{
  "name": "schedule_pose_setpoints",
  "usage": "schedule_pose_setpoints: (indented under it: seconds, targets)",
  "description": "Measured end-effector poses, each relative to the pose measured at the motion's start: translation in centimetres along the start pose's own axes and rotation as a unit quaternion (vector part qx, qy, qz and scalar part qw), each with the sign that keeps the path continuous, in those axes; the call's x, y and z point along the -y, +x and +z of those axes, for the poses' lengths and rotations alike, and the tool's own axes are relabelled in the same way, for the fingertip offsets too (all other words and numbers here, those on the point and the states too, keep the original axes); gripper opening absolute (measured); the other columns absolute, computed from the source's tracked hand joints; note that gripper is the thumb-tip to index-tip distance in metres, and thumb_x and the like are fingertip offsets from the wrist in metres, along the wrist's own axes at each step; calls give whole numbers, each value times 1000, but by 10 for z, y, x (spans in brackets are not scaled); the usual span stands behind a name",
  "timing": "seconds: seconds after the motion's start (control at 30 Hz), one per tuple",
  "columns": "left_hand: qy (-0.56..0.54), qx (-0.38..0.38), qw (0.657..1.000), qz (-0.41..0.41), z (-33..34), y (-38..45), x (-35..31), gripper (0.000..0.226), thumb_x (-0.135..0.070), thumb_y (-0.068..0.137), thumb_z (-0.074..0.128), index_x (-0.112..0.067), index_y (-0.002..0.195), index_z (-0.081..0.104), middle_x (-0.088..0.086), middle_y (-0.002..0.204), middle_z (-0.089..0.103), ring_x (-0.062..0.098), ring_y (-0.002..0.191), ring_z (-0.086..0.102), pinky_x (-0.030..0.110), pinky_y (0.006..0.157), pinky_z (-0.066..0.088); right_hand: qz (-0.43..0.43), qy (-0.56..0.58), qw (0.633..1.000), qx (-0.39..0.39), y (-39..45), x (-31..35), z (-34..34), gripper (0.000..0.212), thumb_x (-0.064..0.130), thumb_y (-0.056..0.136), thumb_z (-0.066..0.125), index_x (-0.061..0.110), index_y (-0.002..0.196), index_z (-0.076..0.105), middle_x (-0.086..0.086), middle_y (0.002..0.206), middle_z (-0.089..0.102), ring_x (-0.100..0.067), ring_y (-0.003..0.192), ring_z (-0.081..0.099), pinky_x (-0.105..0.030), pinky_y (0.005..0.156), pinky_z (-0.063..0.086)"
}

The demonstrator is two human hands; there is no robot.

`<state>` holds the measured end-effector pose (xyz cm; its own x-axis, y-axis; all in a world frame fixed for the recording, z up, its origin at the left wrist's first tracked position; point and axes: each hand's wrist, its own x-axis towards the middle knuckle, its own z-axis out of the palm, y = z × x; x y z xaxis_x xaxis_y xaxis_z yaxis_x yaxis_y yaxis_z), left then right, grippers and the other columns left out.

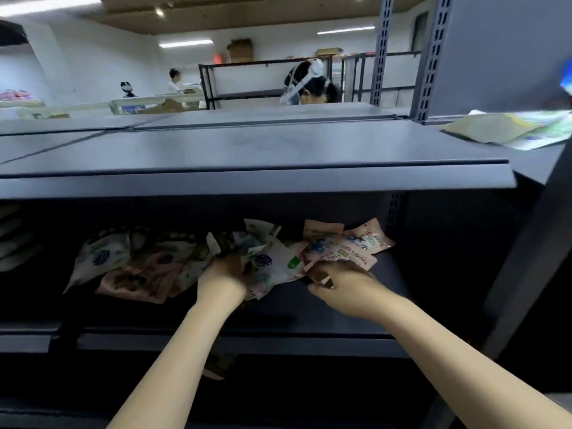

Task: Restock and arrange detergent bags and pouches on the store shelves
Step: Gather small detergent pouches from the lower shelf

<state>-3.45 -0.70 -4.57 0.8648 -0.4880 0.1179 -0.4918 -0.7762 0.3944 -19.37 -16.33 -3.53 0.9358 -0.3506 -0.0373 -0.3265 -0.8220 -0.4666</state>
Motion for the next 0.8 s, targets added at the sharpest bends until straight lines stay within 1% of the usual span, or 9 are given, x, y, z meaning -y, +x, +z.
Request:
schedule_pose_setpoints:
  seconds: [0.07, 0.17, 0.23, 0.33, 0.47, 0.53, 0.6, 0.7, 0.8]
  targets:
    - [-11, 19, 999, 37, 10, 25, 4, 40, -35, 96, 44, -19, 133, 49, 9, 134, 52, 30, 119, 51, 36, 92, 46, 27, -14, 999, 16, 18, 7, 14, 8, 42, 91, 47, 35, 94, 50, 4, 105, 56, -19, 92, 51, -28, 72, 38]
    - [-40, 44, 995, 75, 29, 53, 1, 37, -26, 98, 42, -12, 130, 51, 12, 132, 53, 31, 119, 51, 37, 93, 44, 63, -33, 996, 46, 40, 12, 32, 17, 39, 93, 44, 29, 105, 51, -2, 123, 56, -26, 105, 53, -30, 77, 41]
    - [-42, 55, 995, 76, 41, 69, 3, 39, -24, 96, 42, -14, 133, 49, 14, 136, 48, 32, 124, 46, 44, 99, 41, 69, -62, 995, 48, 48, 11, 43, 11, 36, 93, 42, 25, 94, 45, -9, 120, 56, -29, 103, 53, -32, 73, 40]
    - [4, 65, 994, 89, 55, 89, 20, 57, -31, 93, 50, -19, 145, 30, 14, 148, 29, 34, 136, 28, 50, 106, 34, 80, -64, 993, 49, 57, 7, 57, 23, 37, 94, 43, 17, 104, 49, -12, 118, 56, -31, 102, 55, -31, 72, 40]
    - [-36, 61, 996, 47, 68, 104, 45, 86, -52, 84, 59, -23, 149, 11, 12, 156, 8, 36, 143, 5, 53, 112, 22, 85, -49, 994, 56, 69, -2, 75, 33, 44, 95, 41, 15, 104, 54, -8, 117, 56, -29, 105, 55, -31, 75, 42]
    - [-29, 40, 998, 44, 75, 107, 51, 91, -60, 83, 55, -28, 151, 4, 11, 158, -2, 35, 143, -6, 53, 116, 7, 102, -4, 994, 41, 74, -1, 83, 44, 50, 93, 44, 17, 119, 58, -4, 119, 57, -25, 111, 54, -30, 85, 44]
    - [-15, 25, 999, 23, 81, 107, 55, 94, -68, 81, 50, -29, 151, -1, 19, 156, -8, 39, 142, -9, 55, 115, 2, 117, 43, 992, 20, 82, 4, 90, 45, 53, 92, 45, 18, 118, 60, -1, 113, 61, -23, 111, 56, -28, 84, 44]
    - [-12, 35, 999, 4, 89, 111, 64, 92, -69, 83, 46, -26, 152, 2, 25, 155, -5, 43, 142, 1, 56, 114, 10, 170, 144, 975, 16, 99, 19, 97, 50, 56, 91, 47, 16, 118, 61, -5, 113, 65, -22, 103, 61, -25, 73, 40]
    - [-43, 24, 999, -21, 92, 114, 67, 90, -66, 83, 49, -25, 151, 5, 22, 156, 6, 41, 141, 12, 55, 113, 20, 245, 318, 916, 6, 111, 28, 103, 55, 57, 81, 61, 11, 112, 63, -9, 105, 68, -22, 91, 66, -29, 72, 51]
